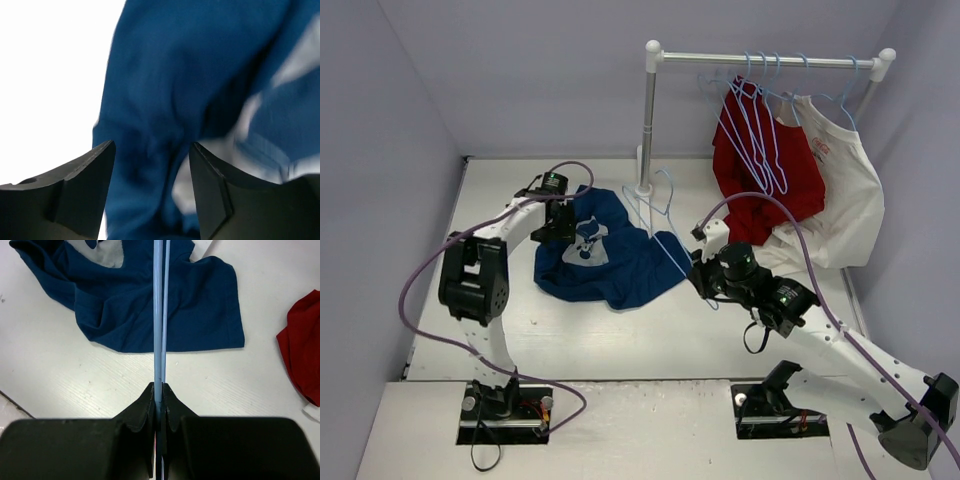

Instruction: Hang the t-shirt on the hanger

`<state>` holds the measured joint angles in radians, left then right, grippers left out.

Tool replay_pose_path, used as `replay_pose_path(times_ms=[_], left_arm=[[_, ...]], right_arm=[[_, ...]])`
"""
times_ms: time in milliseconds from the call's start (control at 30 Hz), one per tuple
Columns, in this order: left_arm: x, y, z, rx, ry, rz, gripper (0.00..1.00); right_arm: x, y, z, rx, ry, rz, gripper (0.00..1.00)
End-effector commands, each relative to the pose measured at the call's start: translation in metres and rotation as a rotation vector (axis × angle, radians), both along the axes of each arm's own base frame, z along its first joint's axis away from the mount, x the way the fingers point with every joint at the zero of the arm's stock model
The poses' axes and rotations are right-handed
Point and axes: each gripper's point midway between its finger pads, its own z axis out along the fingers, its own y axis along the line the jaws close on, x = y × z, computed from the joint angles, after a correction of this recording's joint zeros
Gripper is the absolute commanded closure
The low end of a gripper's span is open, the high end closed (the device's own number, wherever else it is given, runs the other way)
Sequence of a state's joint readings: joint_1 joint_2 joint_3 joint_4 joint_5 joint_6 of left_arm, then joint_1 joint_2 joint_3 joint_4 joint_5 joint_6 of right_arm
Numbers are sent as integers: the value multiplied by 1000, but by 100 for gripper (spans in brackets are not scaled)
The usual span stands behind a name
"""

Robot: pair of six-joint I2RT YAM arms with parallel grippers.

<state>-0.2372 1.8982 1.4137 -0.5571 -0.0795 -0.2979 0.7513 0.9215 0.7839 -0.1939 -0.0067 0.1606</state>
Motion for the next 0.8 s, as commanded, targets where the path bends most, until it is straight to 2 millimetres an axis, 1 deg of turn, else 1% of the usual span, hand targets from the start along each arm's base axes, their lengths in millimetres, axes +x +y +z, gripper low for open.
replay_pose_path(times_ms=[0,33,100,133,167,233,300,367,433,633,767], left_arm=[[-34,28,88,77,-161,-39,39],[-44,31,89,79,-163,-39,39],[-78,40,79,90,-118,-27,39],[-85,42,76,88,-110,-19,39],[-97,44,68,86,-87,-11,39],[-110,43,63,63,-63,9,39],[-122,39,53,28,-36,24,39],[-128,37,44,2,-15,62,39],[-131,37,38,-4,-4,98,39],[-128,32,28,-59,-20,208,39],[-124,32,20,-70,-38,250,39]], right_arm=[[2,16,17,46,-61,64,100],[2,16,17,45,-60,65,100],[2,17,16,40,-62,74,100],[1,18,16,39,-62,76,100],[1,19,17,41,-63,79,100],[-1,21,18,48,-60,91,100],[-3,22,18,53,-56,99,100],[-4,23,17,54,-56,103,100],[-5,23,15,49,-52,105,100],[-7,25,14,58,-55,108,100],[-8,24,17,69,-62,108,100]])
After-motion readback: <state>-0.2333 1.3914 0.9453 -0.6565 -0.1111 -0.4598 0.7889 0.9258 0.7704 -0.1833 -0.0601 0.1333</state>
